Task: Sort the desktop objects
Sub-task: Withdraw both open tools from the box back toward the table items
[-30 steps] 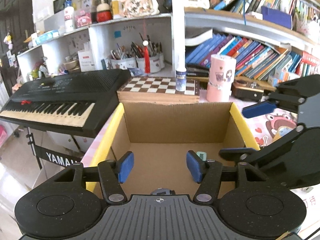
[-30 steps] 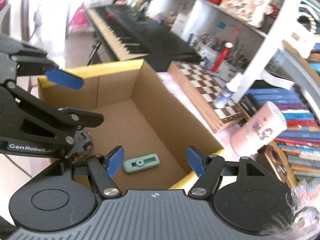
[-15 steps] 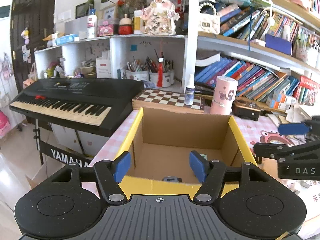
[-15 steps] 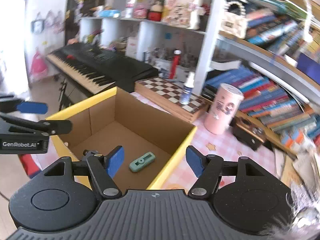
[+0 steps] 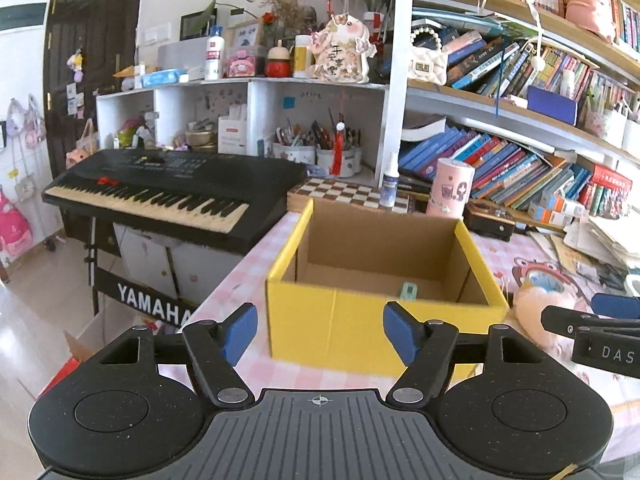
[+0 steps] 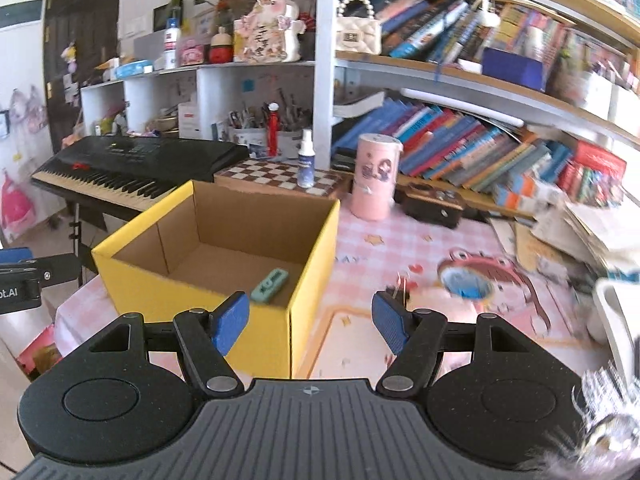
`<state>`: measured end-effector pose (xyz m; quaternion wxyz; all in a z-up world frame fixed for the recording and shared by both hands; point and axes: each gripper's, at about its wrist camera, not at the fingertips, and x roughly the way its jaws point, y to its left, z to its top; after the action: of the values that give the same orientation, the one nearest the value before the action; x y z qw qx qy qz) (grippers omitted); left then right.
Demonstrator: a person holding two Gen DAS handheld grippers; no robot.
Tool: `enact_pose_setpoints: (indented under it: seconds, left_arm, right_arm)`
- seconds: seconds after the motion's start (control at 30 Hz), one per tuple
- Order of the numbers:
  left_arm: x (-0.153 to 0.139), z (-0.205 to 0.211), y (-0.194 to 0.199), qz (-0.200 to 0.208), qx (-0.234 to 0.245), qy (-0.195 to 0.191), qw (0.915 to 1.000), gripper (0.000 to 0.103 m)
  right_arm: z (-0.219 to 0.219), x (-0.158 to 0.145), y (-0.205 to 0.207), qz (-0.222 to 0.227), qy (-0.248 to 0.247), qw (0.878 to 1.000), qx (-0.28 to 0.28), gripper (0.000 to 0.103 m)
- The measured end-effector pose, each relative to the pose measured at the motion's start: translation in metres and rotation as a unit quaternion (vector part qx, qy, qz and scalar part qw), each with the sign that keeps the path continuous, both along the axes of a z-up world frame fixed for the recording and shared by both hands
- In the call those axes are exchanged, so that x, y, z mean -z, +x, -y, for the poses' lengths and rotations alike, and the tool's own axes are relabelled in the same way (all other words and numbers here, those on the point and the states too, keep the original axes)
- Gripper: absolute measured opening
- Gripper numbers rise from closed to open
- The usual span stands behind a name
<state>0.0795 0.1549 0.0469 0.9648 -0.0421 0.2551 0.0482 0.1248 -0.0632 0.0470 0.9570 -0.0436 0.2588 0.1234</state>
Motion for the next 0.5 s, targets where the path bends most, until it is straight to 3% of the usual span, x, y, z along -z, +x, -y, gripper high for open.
enact_pose_setpoints:
  seconds: [0.5]
  left_arm:
    - [0.027,0.005,-0.078,-0.014,-0.003,0.010,0.9999,0.072]
  right_arm:
    - [-0.012,0.039,-0.111,-0.016,0.000,0.999,0.030,0.066]
